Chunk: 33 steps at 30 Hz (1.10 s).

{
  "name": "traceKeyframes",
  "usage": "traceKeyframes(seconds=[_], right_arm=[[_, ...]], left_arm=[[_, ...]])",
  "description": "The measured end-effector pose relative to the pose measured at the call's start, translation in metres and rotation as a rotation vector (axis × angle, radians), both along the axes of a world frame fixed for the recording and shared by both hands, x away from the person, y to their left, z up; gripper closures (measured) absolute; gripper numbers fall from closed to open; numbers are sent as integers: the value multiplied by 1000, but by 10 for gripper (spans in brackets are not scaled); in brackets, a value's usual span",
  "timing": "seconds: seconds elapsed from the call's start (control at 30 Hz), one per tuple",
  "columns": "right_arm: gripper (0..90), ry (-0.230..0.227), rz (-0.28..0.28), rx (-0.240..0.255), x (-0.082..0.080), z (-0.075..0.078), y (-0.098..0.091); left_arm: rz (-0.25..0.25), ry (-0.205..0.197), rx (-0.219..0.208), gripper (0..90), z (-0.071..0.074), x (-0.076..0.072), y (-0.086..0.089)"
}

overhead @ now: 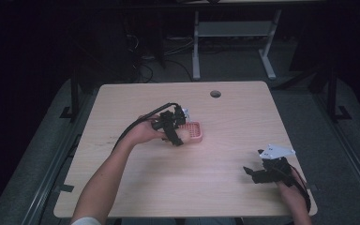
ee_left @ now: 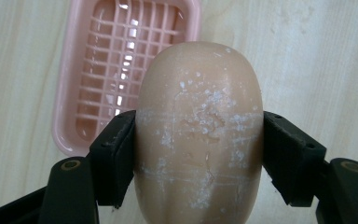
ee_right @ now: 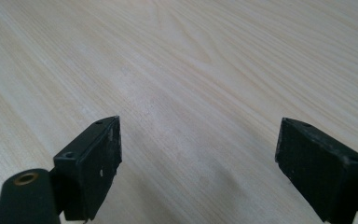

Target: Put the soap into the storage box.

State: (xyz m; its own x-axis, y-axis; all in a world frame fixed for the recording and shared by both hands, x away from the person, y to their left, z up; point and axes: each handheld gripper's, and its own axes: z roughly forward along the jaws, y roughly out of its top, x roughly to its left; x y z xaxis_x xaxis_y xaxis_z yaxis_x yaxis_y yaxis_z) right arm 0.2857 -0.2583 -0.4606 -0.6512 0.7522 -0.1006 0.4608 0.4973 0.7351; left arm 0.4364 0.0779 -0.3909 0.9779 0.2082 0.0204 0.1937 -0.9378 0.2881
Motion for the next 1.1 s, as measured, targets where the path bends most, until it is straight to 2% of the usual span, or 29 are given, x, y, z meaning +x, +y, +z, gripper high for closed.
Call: traceKeyframes(seconds=[0.13,0.23,0.47,0.8,1.1], right_arm=[[138,-1,0,3,0,0,0],[138,1,-3,2,0,0,-1],[138,-3,-2,6,-1,1,0],[138,-7,1,5,0,1,0],[138,-5,0,9,0,1,-1]], left_arm=[[-3,-7,10,320,1,6,-6],[3,-5,-3,320,2,9,-9],[-6,-12,10,320,2,18,-16],[21,-20,-58,321,1,31,-19],[47,-5,-43,321,-10,40,-22]])
